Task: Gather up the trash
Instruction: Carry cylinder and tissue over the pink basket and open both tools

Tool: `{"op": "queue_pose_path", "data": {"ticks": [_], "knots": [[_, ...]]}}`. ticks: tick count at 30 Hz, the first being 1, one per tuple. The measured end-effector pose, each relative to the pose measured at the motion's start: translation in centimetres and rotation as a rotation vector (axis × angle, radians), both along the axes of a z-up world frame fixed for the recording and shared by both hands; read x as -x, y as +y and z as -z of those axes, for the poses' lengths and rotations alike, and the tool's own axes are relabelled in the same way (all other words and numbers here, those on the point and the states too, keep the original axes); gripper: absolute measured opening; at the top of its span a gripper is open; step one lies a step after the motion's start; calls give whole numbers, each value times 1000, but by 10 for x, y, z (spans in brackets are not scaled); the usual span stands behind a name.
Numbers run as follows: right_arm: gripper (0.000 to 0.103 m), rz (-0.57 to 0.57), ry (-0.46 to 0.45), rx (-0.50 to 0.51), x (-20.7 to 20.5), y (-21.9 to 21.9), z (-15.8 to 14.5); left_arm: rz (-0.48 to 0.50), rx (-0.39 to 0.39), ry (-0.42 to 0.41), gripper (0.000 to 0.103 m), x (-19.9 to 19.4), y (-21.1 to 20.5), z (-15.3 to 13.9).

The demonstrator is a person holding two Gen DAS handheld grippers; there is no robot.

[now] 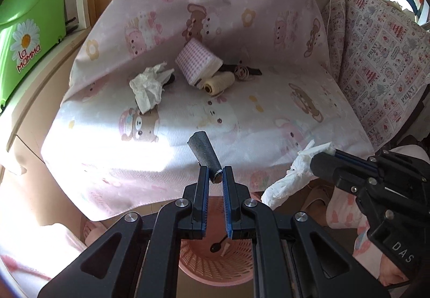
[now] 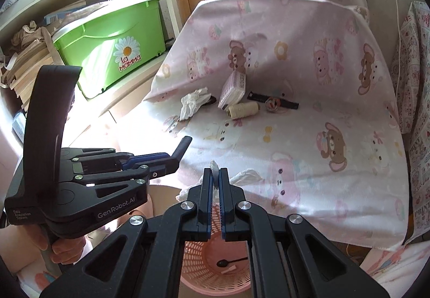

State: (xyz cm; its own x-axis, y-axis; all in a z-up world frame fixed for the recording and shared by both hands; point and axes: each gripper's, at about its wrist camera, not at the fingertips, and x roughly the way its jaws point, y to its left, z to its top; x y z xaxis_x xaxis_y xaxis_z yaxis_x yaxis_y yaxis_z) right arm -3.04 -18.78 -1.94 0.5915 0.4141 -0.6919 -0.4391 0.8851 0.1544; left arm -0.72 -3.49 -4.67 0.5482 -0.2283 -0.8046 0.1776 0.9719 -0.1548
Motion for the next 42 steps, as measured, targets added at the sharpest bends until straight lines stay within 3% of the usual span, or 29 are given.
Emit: {"op": "queue_pose_path", "data": {"ticks": [4, 11, 21, 26, 35, 42], "knots": [[5, -28, 63, 52, -3, 12, 17, -13, 43, 57, 9, -3, 8, 6], [5, -64, 114, 106, -4, 22, 36, -20, -25, 146, 9, -7, 6, 27], [5, -19, 291, 146, -23, 21, 87, -49, 15, 318, 9, -15, 16, 66], [5, -1, 323, 243, -27, 25, 117, -39, -30, 347, 9, -20, 5, 84], [5, 17, 427, 270, -32, 23, 154, -66, -53, 455, 9, -25, 6, 116], [5, 46, 512, 287, -39, 22, 185, -114, -116, 512, 9, -29, 10, 140]]}}
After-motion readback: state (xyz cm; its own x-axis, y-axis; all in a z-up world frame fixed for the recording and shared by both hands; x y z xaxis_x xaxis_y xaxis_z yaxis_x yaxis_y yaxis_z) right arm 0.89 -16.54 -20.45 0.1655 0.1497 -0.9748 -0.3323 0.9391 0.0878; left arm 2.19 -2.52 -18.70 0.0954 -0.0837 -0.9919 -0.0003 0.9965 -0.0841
